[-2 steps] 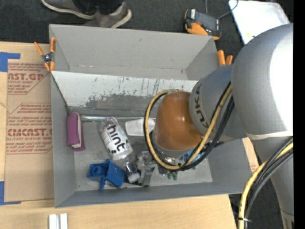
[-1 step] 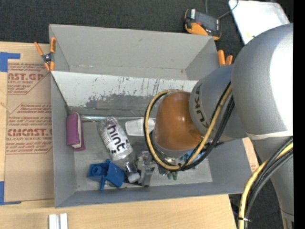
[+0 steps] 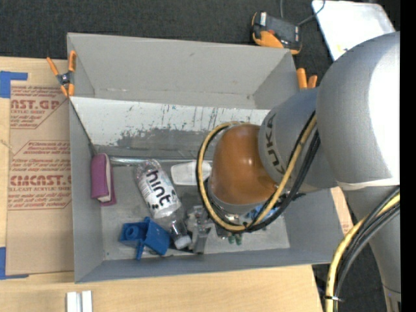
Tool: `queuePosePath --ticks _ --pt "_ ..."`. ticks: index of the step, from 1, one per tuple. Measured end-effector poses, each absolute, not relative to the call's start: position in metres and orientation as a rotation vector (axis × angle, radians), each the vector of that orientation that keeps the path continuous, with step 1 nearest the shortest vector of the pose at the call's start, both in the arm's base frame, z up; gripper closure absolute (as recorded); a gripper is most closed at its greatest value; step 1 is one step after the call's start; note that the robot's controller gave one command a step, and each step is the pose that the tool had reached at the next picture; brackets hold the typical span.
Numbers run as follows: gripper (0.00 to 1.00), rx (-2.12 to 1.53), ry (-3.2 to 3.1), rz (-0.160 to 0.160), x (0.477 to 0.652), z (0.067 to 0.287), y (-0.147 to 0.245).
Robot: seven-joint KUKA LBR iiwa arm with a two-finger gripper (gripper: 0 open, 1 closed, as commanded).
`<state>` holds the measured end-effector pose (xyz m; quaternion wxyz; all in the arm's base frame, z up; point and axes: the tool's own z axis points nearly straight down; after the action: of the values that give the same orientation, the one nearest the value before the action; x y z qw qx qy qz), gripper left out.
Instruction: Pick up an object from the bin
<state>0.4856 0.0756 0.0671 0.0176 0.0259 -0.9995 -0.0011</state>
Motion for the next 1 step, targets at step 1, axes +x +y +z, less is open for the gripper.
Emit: queuePosePath --ticks 1 --pt "1.0 0.136 -3.104 -0.004 0.5346 0.0678 0.0413"
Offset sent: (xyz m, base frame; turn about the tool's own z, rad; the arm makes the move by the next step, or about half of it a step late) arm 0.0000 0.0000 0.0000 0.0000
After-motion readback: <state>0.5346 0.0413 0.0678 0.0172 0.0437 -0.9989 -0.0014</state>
